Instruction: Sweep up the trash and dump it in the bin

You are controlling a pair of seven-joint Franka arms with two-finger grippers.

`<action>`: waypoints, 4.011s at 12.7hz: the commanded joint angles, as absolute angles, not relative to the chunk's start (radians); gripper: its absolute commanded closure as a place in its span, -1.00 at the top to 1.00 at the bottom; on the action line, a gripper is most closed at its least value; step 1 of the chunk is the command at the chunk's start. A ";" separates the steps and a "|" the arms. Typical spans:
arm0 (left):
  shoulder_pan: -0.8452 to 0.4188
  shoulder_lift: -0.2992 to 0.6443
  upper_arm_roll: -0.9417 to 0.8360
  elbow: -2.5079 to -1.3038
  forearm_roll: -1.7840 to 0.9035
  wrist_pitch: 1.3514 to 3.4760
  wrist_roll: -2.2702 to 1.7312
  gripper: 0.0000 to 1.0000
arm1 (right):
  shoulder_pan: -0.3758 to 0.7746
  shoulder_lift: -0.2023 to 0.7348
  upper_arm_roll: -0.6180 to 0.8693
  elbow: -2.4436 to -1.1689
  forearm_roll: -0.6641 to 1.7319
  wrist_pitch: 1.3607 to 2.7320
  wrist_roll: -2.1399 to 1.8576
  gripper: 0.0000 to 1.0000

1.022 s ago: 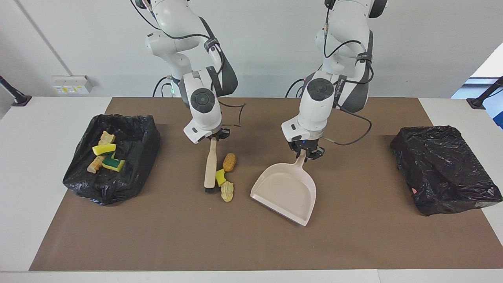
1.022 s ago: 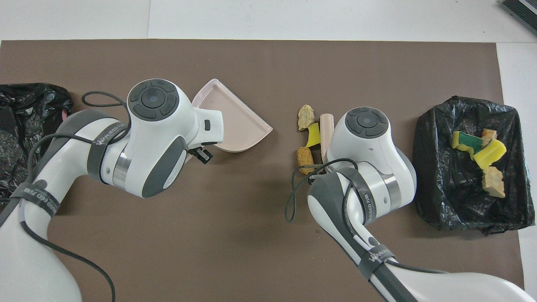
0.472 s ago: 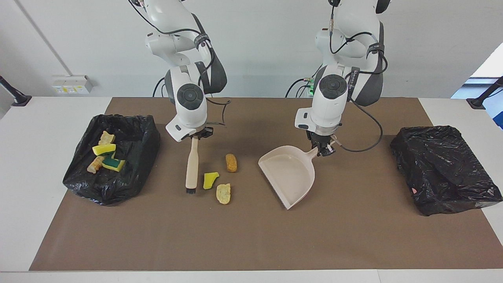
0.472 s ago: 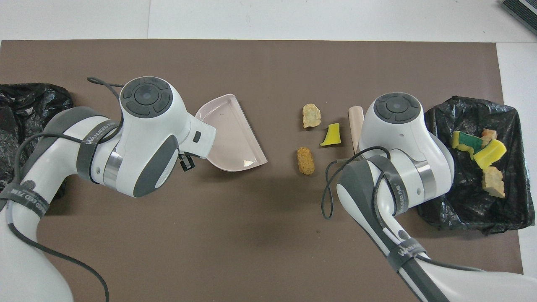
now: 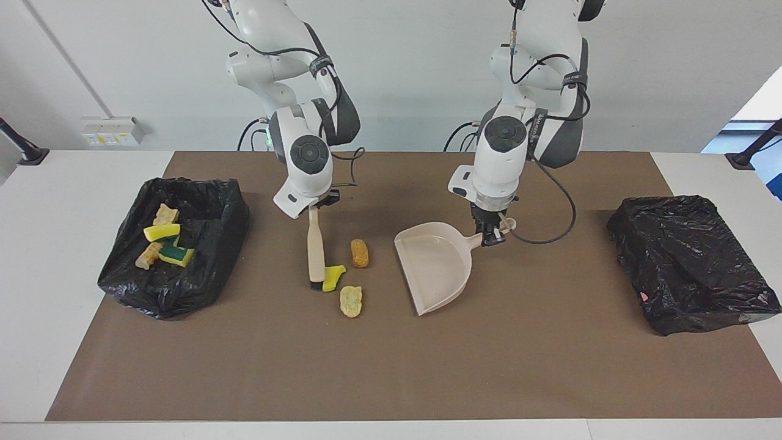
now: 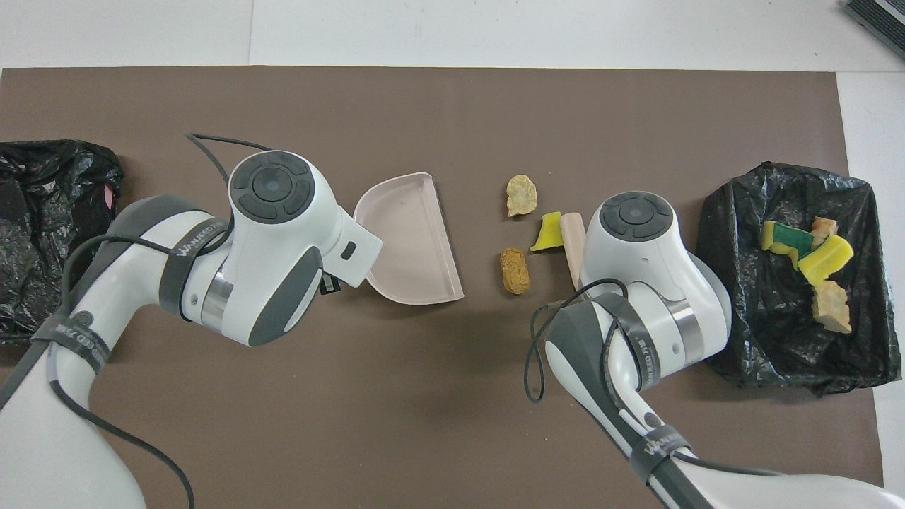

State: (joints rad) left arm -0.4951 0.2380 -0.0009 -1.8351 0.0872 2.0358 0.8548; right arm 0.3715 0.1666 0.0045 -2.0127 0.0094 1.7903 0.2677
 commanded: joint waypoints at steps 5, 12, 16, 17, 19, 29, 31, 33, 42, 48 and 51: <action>-0.528 0.155 0.008 -1.976 0.104 2.062 0.787 -1.00 | 0.443 0.178 0.006 -2.034 0.421 1.945 0.209 -1.00; -0.512 0.144 0.008 -1.996 0.104 2.068 0.785 -1.00 | 0.454 0.203 0.000 -1.845 0.458 1.892 0.288 -1.00; -0.502 0.147 0.008 -1.996 0.103 2.080 0.735 -1.00 | 0.422 0.169 -0.006 -1.813 0.140 1.807 0.236 -1.00; -0.502 0.149 0.008 -1.996 0.103 2.085 0.659 -1.00 | 0.411 0.170 -0.008 -1.813 0.050 1.806 0.194 -1.00; -0.503 0.149 0.008 -1.996 0.103 2.082 0.598 -1.00 | 0.373 0.187 -0.006 -1.801 -0.110 1.793 0.100 -1.00; -0.508 0.140 0.006 -2.010 0.104 2.069 0.623 -1.00 | 0.425 0.400 0.035 -1.735 -0.038 1.861 -0.018 -1.00; -0.508 0.143 0.006 -2.006 0.104 2.082 0.685 -1.00 | 0.436 0.397 0.052 -1.736 0.149 1.862 -0.015 -1.00; -0.503 0.143 0.006 -2.006 0.104 2.080 0.695 -1.00 | 0.469 0.382 0.057 -1.746 0.256 1.841 -0.011 -1.00; -0.465 0.152 0.008 -2.003 0.104 2.128 0.905 -1.00 | 0.468 0.167 0.049 -1.756 0.215 1.646 0.574 -1.00; -0.462 0.152 0.008 -2.008 0.103 2.131 0.900 -1.00 | 0.385 0.191 0.048 -1.901 0.042 1.787 0.226 -1.00; -0.460 0.152 0.008 -2.009 0.103 2.137 0.847 -1.00 | 0.394 0.278 0.052 -1.867 -0.112 1.819 0.190 -1.00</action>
State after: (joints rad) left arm -0.4680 0.1700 0.0125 -1.9797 0.0887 2.1069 0.8943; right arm 0.3880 0.2413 0.0402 -1.8905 -0.0606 1.7962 0.2207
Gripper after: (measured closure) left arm 0.687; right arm 0.731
